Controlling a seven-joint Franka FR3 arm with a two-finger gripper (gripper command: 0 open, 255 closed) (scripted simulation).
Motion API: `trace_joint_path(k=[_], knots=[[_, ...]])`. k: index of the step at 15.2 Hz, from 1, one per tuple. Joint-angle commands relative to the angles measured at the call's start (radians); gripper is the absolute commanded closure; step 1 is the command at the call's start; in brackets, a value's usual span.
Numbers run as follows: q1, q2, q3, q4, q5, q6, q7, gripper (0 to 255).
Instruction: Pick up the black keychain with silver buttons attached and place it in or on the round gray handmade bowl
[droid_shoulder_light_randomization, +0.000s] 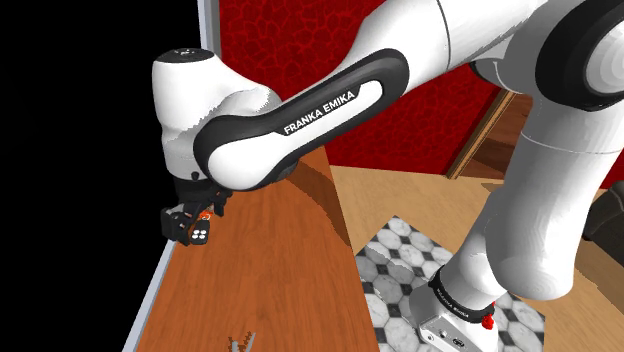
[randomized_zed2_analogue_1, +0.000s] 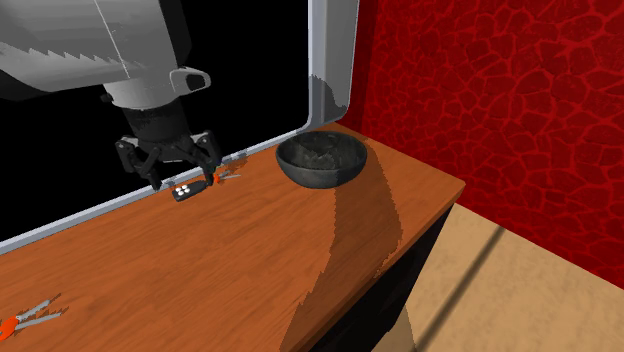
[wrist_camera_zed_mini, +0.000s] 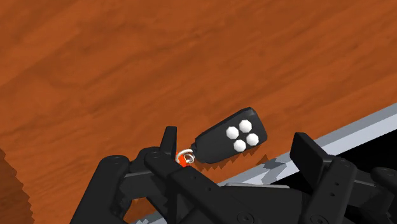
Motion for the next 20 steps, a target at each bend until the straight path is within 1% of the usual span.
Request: trace_joint_path(k=[1, 9, 10, 19, 20], knots=[[0.004, 0.016, -0.003, -0.003, -0.01, 0.018, 0.007, 0], [0.004, 0.016, -0.003, -0.003, -0.01, 0.017, 0.007, 0], [0.004, 0.016, -0.003, -0.003, -0.01, 0.017, 0.007, 255], [0.004, 0.016, -0.003, -0.003, -0.01, 0.018, 0.007, 255], [0.002, 0.008, -0.001, 0.002, -0.005, 0.006, 0.004, 255]])
